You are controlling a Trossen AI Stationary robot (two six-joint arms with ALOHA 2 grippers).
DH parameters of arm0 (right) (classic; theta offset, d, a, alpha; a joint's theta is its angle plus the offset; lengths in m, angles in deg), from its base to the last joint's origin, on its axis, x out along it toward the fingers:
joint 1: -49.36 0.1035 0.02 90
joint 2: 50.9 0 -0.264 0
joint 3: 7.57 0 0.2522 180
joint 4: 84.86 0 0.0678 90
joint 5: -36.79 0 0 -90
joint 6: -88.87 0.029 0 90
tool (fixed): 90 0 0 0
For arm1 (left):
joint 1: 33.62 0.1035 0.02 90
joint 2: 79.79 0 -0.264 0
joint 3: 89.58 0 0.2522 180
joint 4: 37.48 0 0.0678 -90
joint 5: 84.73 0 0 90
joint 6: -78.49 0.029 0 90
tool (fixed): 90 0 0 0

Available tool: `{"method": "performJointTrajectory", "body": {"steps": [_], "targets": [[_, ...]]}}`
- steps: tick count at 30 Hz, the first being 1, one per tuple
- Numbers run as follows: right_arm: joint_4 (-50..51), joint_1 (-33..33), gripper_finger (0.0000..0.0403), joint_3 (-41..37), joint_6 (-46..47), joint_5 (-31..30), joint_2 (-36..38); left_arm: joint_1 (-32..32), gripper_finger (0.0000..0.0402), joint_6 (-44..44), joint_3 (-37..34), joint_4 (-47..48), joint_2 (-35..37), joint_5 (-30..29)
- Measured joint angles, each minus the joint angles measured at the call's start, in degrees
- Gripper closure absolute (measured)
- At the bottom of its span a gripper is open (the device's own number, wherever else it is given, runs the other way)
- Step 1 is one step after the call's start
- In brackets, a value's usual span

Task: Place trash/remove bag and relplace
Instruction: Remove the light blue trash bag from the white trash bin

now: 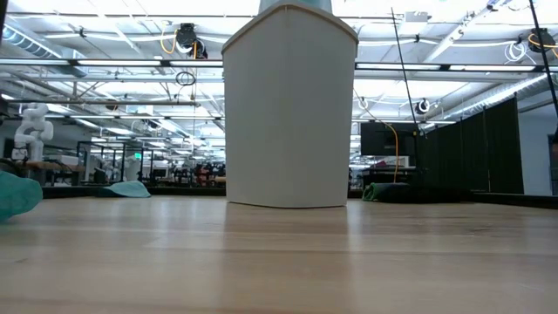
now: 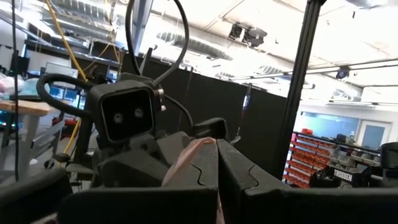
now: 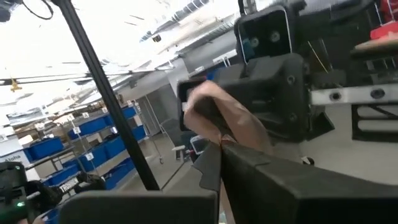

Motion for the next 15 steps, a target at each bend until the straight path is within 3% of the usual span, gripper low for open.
{"method": "performJointTrajectory", "body": {"steps": [5,10,15], "targets": [[-6.2,0.0,0.0403,0.0,2.8,3.1,0.0,0.0,0.0402,-0.1,0.0,1.3,0.0,2.7],[-5.7,0.0,0.0403,0.0,3.6,3.7,0.2,0.0,0.0401,0.0,0.0,0.5,-0.1,7.4],[-5.5,0.0,0.0403,0.0,3.5,3.4,0.3,0.1,0.0368,0.0,0.0,-0.1,0.6,8.4]]}}
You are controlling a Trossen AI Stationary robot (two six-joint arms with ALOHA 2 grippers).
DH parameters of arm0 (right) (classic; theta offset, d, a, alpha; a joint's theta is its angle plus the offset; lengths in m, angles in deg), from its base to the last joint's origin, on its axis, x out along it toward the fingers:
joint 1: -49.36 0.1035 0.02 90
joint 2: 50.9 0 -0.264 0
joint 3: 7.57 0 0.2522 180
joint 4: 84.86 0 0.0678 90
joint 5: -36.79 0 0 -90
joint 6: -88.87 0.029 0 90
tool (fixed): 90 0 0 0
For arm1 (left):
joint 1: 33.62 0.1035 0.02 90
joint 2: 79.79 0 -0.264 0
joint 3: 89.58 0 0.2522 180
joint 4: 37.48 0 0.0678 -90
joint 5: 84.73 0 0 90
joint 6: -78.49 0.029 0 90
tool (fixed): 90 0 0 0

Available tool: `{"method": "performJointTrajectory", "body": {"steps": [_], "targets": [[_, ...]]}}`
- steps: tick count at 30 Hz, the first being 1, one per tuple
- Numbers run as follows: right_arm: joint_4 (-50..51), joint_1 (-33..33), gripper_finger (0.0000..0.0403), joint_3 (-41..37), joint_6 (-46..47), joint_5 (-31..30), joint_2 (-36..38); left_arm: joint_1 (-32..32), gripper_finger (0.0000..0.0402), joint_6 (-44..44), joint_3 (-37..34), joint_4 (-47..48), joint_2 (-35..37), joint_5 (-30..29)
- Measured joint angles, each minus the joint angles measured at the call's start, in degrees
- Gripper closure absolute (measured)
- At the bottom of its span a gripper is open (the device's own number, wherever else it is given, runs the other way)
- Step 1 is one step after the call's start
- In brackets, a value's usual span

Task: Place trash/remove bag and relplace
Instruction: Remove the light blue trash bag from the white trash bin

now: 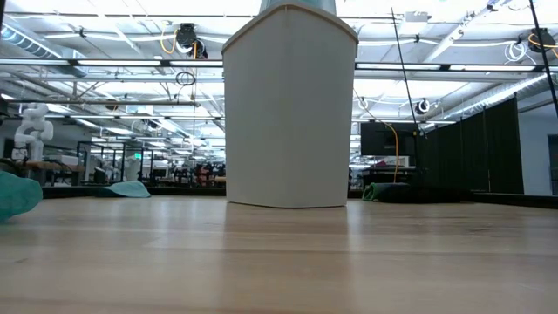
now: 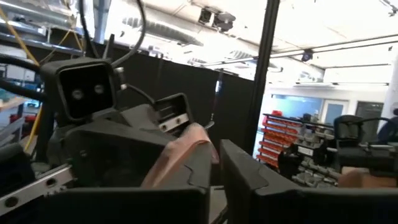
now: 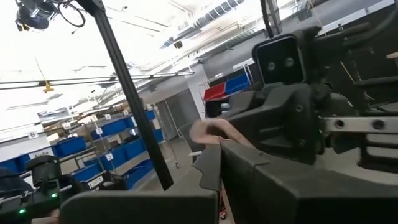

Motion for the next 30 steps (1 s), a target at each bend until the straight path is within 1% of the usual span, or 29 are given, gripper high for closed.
{"method": "performJointTrajectory", "body": {"steps": [5,8,11,14,20,26,30], "targets": [[0.0,0.0,0.0403,0.0,0.2,0.3,0.0,0.4,0.0308,0.2,0.0,-0.1,0.2,1.9],[0.0,0.0,0.0403,0.0,0.3,0.3,0.0,0.6,0.0269,0.0,0.0,0.7,0.5,4.1],[0.0,0.0,0.0403,0.0,0.4,0.1,0.0,1.2,0.0235,0.0,0.0,5.7,0.5,7.1],[-0.1,0.0,0.0403,0.0,0.4,0.1,0.0,1.7,0.0213,0.2,0.0,10.8,0.4,7.7],[-0.2,-0.2,0.0403,0.0,0.4,0.0,0.0,1.6,0.0205,0.9,0.0,13.3,0.4,8.4],[-0.5,-0.2,0.0403,0.0,0.4,0.0,0.0,1.3,0.0207,6.9,0.0,19.5,0.4,3.7],[-0.7,-0.3,0.0403,0.0,0.4,0.0,0.0,1.3,0.0207,9.3,0.0,20.6,0.4,1.5]]}}
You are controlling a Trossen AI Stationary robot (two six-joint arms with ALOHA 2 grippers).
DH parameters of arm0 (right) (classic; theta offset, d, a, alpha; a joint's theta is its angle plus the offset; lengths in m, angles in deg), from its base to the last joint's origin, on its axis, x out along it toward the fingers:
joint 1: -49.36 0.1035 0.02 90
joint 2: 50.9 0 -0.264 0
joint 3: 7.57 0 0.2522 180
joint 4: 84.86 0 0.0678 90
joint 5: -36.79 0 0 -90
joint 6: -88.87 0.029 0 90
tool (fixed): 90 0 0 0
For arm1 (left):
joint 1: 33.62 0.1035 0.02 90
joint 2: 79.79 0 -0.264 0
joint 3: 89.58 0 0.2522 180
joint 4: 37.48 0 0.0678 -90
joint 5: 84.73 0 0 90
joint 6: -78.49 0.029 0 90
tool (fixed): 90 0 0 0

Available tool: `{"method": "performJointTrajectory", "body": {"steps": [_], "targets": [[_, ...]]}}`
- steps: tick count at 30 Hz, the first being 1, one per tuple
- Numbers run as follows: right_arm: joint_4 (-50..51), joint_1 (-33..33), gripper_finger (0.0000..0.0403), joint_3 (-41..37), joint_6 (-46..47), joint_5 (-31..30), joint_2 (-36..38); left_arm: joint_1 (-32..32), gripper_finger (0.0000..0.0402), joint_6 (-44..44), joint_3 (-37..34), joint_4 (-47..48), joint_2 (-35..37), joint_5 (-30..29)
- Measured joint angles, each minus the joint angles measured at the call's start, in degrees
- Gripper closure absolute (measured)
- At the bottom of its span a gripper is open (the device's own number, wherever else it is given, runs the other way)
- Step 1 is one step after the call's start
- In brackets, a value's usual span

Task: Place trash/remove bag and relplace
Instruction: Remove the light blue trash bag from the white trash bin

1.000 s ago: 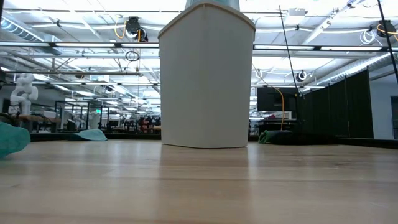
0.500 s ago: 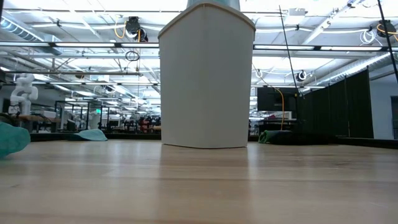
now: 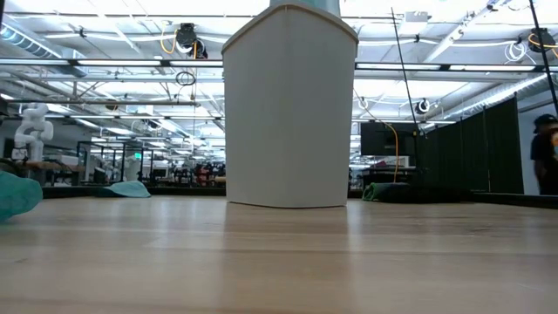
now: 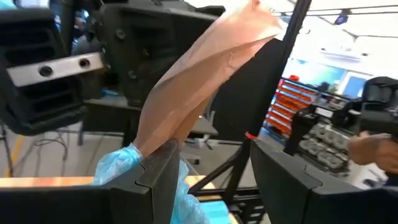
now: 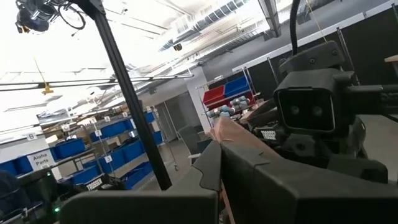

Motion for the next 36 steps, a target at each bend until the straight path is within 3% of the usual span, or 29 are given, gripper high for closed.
{"method": "performJointTrajectory", "body": {"steps": [7,22,36], "targets": [[0.2,-0.8,0.0403,0.0,0.0,0.0,0.2,0.2,0.0207,5.0,0.0,5.1,0.5,-4.2],[0.3,-1.8,0.0403,0.0,0.7,1.1,0.3,-1.8,0.0207,11.1,0.1,4.7,2.3,-8.5],[0.3,-2.2,0.0403,0.0,0.5,0.7,0.3,-6.3,0.0207,13.8,0.0,0.9,0.2,-17.0]]}}
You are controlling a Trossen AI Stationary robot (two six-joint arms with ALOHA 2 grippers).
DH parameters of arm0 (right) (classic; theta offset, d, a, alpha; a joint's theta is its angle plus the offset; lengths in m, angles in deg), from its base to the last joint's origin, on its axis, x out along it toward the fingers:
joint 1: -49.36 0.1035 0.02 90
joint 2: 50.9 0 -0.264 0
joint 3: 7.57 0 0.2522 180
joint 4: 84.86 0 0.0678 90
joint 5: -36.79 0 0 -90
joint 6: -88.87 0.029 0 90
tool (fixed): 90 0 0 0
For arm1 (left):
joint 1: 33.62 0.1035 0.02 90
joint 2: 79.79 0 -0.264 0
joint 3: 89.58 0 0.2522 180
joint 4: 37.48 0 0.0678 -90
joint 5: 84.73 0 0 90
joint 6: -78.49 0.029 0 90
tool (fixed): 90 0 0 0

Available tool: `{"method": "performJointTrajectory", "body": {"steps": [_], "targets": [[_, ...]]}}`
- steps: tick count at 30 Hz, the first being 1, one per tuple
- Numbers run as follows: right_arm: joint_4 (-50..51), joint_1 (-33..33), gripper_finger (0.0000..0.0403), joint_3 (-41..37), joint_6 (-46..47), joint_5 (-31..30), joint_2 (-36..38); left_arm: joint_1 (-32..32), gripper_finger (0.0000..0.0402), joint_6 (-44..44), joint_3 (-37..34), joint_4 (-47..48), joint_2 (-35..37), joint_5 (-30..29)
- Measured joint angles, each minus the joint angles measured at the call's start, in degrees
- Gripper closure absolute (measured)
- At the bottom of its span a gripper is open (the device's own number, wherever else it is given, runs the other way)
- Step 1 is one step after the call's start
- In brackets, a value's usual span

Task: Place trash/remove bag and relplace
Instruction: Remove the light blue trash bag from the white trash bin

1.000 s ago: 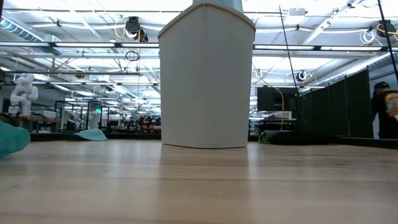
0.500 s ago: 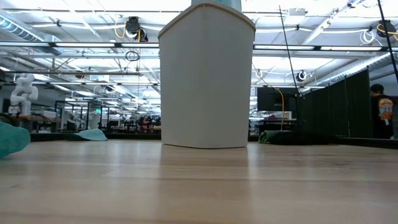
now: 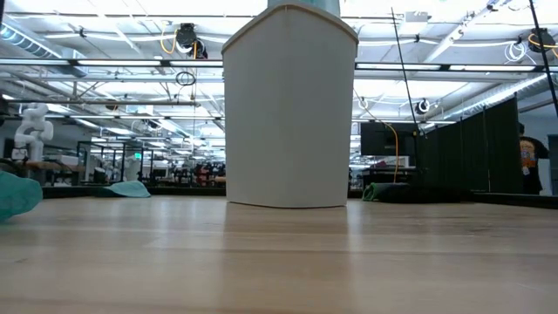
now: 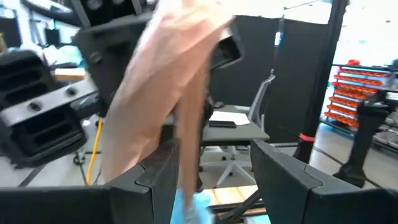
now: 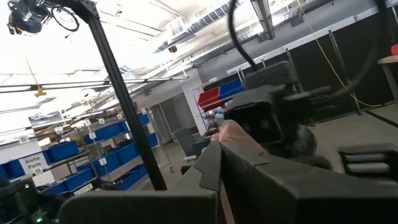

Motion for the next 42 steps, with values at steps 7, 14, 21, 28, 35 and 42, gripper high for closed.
{"method": "performJointTrajectory", "body": {"steps": [7,14,21,28,35,42], "targets": [[-0.4,0.0,0.0403,0.0,0.4,0.2,0.0,0.0,0.0207,-0.2,0.0,0.2,-0.3,-0.9],[-0.4,0.0,0.0403,0.0,0.5,0.2,0.0,-0.2,0.0207,0.0,0.0,-3.2,-0.3,-2.2],[-0.4,0.0,0.0403,0.0,0.6,0.2,0.0,-0.5,0.0207,-0.1,0.0,-6.5,-0.4,-3.3],[-0.5,0.8,0.0403,0.0,0.6,0.2,-0.3,-0.9,0.0207,-2.1,0.0,-11.1,-3.1,-2.5],[-0.5,1.6,0.0403,0.0,0.3,-0.1,-0.5,-0.9,0.0241,-2.2,-0.1,-14.7,-3.6,-3.4],[-1.2,1.7,0.0403,0.0,1.8,-0.6,-0.5,-0.8,0.0389,-1.8,2.1,-13.5,-3.6,-3.2]]}}
